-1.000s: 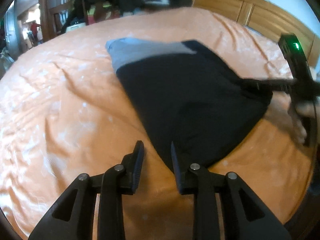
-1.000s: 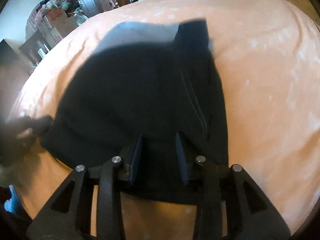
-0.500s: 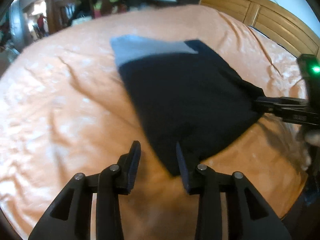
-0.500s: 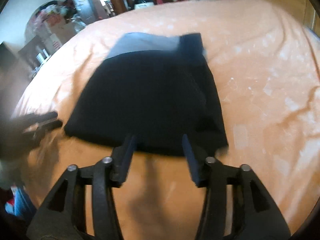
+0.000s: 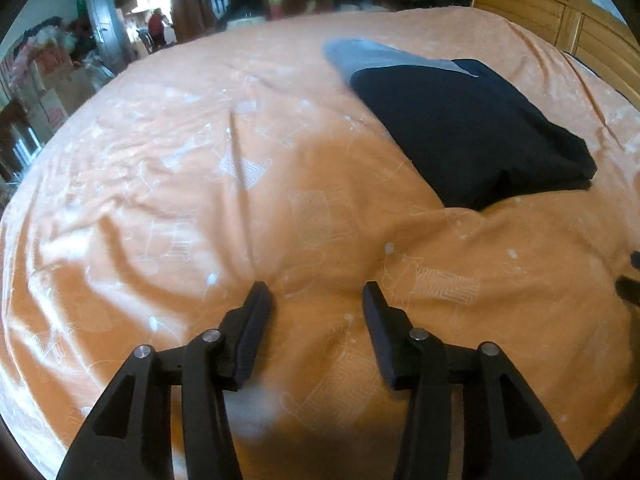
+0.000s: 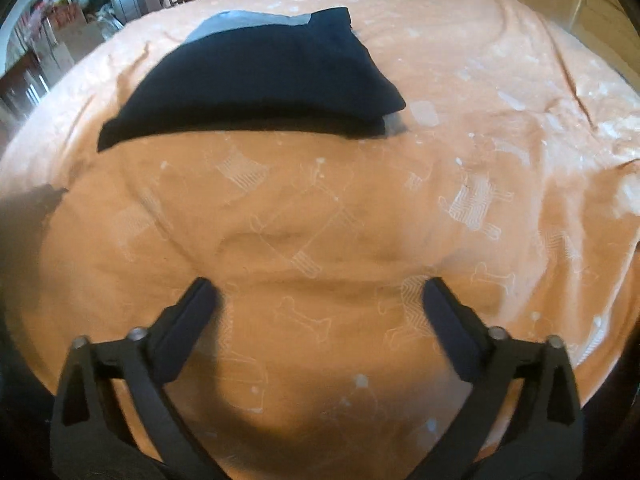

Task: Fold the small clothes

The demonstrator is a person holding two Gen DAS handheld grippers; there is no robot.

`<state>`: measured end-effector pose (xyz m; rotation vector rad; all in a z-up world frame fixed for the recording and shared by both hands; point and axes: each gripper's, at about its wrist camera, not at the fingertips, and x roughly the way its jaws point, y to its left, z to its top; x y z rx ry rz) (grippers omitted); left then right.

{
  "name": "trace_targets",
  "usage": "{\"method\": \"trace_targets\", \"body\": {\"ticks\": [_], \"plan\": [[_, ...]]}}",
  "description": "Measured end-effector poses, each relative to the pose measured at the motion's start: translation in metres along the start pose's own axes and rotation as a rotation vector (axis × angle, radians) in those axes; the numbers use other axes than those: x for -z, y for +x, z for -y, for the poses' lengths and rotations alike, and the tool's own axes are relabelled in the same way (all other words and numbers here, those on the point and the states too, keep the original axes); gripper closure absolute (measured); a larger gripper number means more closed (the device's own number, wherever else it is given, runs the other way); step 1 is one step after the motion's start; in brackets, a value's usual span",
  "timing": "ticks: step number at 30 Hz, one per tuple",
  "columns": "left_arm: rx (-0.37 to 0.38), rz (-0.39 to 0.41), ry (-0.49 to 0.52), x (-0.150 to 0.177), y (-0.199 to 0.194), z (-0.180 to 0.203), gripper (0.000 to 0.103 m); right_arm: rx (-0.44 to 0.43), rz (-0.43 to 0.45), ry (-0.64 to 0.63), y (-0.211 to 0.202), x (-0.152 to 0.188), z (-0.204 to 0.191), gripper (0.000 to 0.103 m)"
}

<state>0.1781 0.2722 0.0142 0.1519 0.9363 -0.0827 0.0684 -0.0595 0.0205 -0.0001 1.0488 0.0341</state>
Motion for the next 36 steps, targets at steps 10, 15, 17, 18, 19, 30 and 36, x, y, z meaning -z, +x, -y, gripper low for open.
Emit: {"method": "trace_targets", "body": {"ticks": [10, 15, 17, 18, 19, 30, 36], "plan": [[-0.04, -0.004, -0.105, -0.003, 0.009, -0.019, 0.008, -0.001, 0.006, 0.003, 0.008, 0.0, 0.0, 0.0], [-0.033, 0.03, -0.11, 0.001, 0.01, -0.019, 0.007, -0.012, 0.024, 0.014, 0.011, -0.003, 0.002, 0.0], [-0.032, 0.033, -0.113, 0.004, 0.007, -0.018, 0.007, -0.019, 0.03, 0.018, 0.012, -0.002, 0.003, 0.0], [-0.031, 0.034, -0.113, 0.003, 0.008, -0.019, 0.007, -0.025, 0.03, 0.022, 0.014, -0.004, 0.004, 0.0], [-0.029, 0.035, -0.114, 0.003, 0.008, -0.02, 0.007, -0.034, 0.031, 0.027, 0.014, -0.004, 0.006, 0.0], [-0.016, 0.05, -0.12, 0.006, 0.009, -0.022, 0.005, -0.04, 0.042, 0.035, 0.017, -0.003, 0.006, 0.0], [-0.017, 0.051, -0.118, 0.006, 0.01, -0.022, 0.005, -0.044, 0.042, 0.035, 0.017, -0.002, 0.006, 0.0]]}}
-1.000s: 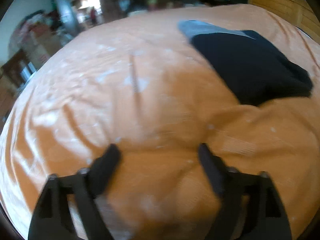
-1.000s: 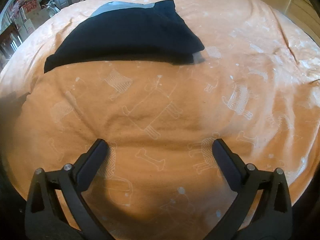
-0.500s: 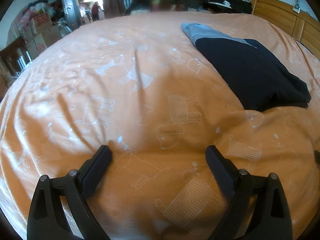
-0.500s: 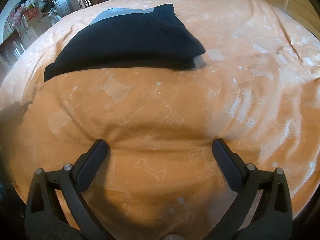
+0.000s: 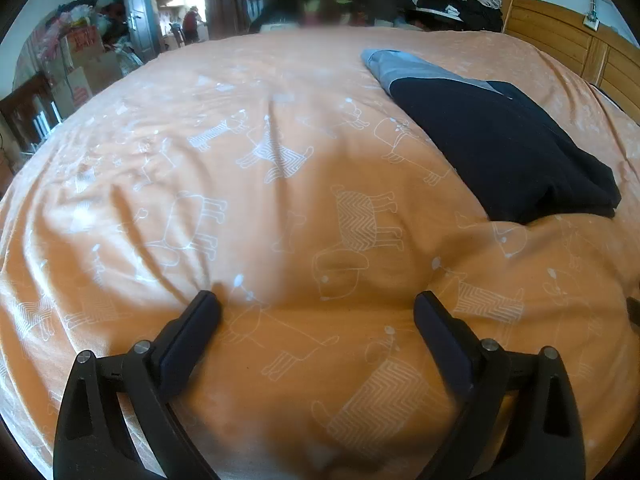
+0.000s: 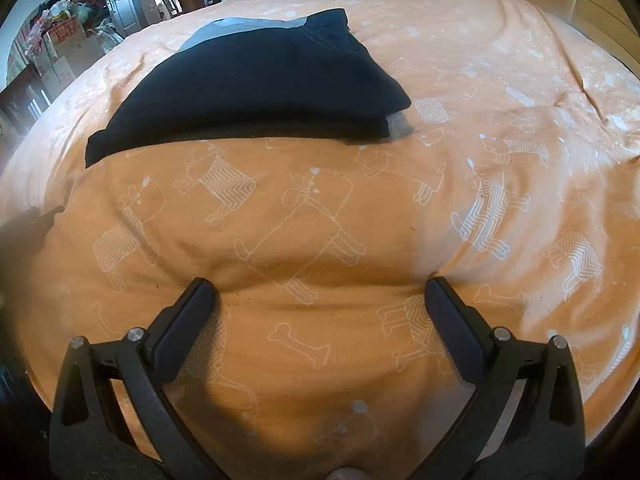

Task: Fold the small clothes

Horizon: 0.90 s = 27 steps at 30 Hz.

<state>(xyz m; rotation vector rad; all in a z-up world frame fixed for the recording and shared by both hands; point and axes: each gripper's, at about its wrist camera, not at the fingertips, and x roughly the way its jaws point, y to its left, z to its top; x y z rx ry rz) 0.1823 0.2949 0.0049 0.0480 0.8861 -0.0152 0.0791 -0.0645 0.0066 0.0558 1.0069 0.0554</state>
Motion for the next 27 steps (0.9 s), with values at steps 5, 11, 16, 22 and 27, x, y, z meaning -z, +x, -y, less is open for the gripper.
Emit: {"method": "trace_targets", "body": {"ticks": [5, 11, 16, 22, 27], "plan": [[0.0, 0.002, -0.001, 0.0006, -0.0004, 0.0005, 0.005, -0.006, 0.001, -0.001, 0.0002, -0.0015, 0.0017, 0.0], [-0.003, 0.002, 0.0, -0.0002, 0.0001, 0.0021, 0.004, -0.006, 0.001, 0.001, 0.0002, -0.0013, 0.0015, 0.0], [-0.003, 0.002, 0.0, -0.0001, 0.0002, 0.0022, 0.004, -0.005, 0.001, 0.001, 0.0002, -0.0012, 0.0012, 0.0], [-0.003, 0.003, 0.0, -0.0002, 0.0007, 0.0025, 0.004, -0.005, 0.001, 0.002, 0.0002, -0.0011, 0.0009, 0.0], [-0.003, 0.003, 0.0, 0.0001, 0.0007, 0.0024, 0.004, -0.006, 0.001, 0.001, 0.0003, -0.0012, 0.0009, 0.0]]}}
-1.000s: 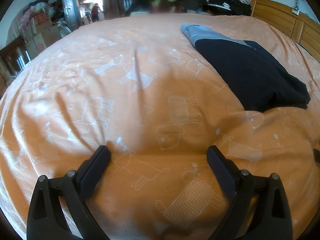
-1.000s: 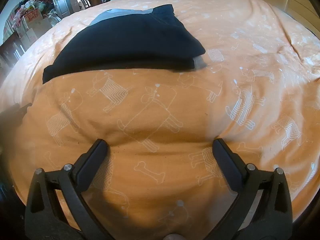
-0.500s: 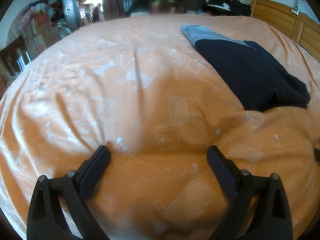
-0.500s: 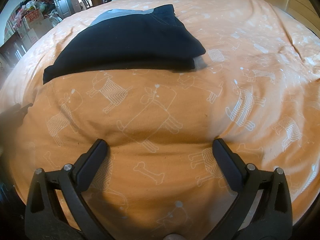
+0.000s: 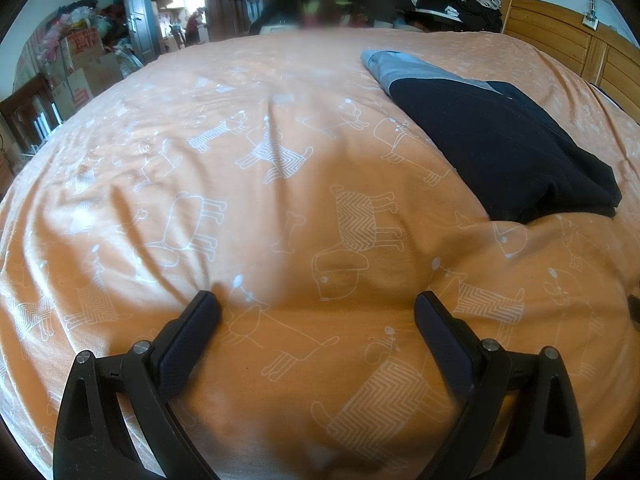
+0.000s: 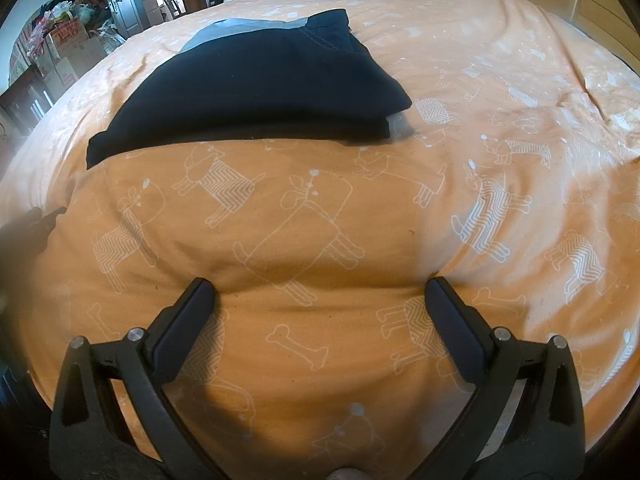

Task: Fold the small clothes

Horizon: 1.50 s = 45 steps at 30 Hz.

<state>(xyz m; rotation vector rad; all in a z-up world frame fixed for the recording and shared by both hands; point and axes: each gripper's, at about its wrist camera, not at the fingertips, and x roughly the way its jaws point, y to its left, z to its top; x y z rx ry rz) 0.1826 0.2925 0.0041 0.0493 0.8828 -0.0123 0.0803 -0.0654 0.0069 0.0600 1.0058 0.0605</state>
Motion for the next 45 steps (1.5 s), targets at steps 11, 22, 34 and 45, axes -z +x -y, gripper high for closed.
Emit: {"method": "trace_targets", "body": {"ticks": [11, 22, 34, 45], "plan": [[-0.003, 0.002, 0.002, -0.0001, 0.0003, 0.0015, 0.004, -0.003, 0.0, 0.001, -0.0006, 0.0002, -0.0006, 0.0], [0.004, 0.0, -0.002, -0.001, 0.0003, 0.0002, 0.004, -0.001, -0.003, 0.0, -0.0001, -0.0008, -0.0016, 0.0], [0.003, 0.0, -0.003, -0.0008, 0.001, 0.0004, 0.004, 0.0, -0.002, -0.002, 0.0004, -0.0015, -0.0023, 0.0], [0.01, -0.003, -0.005, -0.0017, 0.001, 0.0018, 0.004, 0.001, -0.002, -0.003, 0.0005, -0.0013, -0.0027, 0.0]]}}
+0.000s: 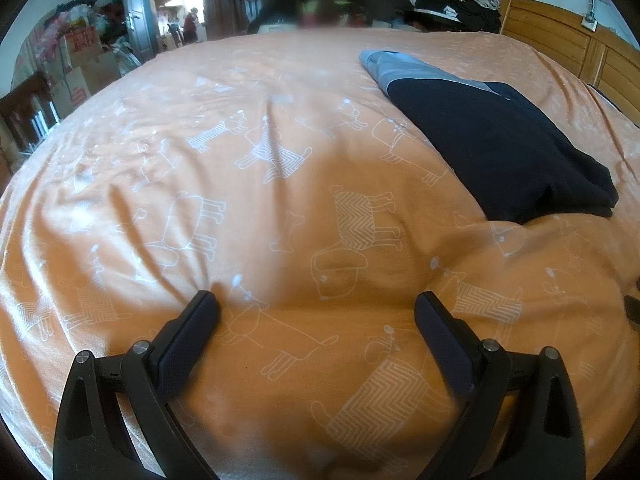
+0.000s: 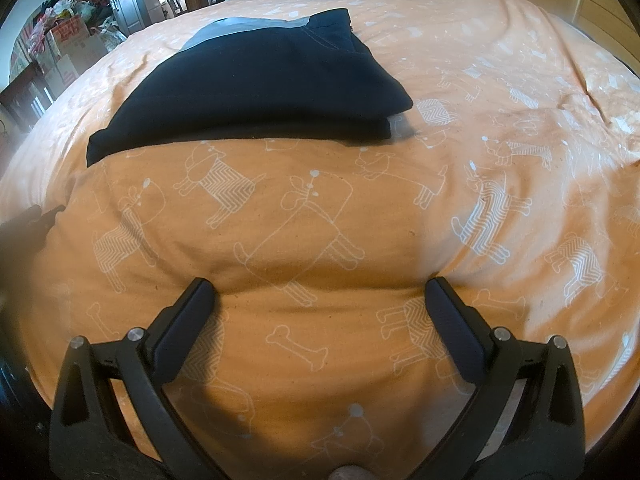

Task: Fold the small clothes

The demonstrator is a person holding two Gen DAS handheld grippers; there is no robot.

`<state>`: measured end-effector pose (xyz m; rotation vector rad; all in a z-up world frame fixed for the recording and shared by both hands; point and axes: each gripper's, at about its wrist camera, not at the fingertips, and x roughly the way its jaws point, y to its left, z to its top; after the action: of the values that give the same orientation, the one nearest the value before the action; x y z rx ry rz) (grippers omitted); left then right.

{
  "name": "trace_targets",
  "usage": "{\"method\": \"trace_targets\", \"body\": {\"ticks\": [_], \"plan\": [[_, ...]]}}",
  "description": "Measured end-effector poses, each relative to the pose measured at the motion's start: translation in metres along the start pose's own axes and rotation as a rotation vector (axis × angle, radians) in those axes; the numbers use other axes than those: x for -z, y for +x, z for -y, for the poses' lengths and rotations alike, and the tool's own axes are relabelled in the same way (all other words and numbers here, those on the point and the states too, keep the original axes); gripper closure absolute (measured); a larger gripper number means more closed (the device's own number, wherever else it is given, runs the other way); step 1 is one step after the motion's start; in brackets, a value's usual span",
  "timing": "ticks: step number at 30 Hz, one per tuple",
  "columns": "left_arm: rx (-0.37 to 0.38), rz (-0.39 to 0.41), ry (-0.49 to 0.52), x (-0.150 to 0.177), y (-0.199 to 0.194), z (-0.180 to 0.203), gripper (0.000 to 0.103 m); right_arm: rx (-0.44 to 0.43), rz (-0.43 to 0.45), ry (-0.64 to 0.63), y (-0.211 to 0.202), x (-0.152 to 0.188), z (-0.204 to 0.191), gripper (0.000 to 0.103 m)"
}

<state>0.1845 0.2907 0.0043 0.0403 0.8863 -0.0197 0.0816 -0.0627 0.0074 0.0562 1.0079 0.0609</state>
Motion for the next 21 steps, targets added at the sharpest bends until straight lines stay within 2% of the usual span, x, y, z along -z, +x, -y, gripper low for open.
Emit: {"method": "trace_targets", "body": {"ticks": [21], "plan": [[0.021, -0.021, -0.01, -0.0006, -0.0033, 0.0005, 0.004, -0.001, -0.001, -0.005, 0.0019, -0.0011, 0.0022, 0.0]]}}
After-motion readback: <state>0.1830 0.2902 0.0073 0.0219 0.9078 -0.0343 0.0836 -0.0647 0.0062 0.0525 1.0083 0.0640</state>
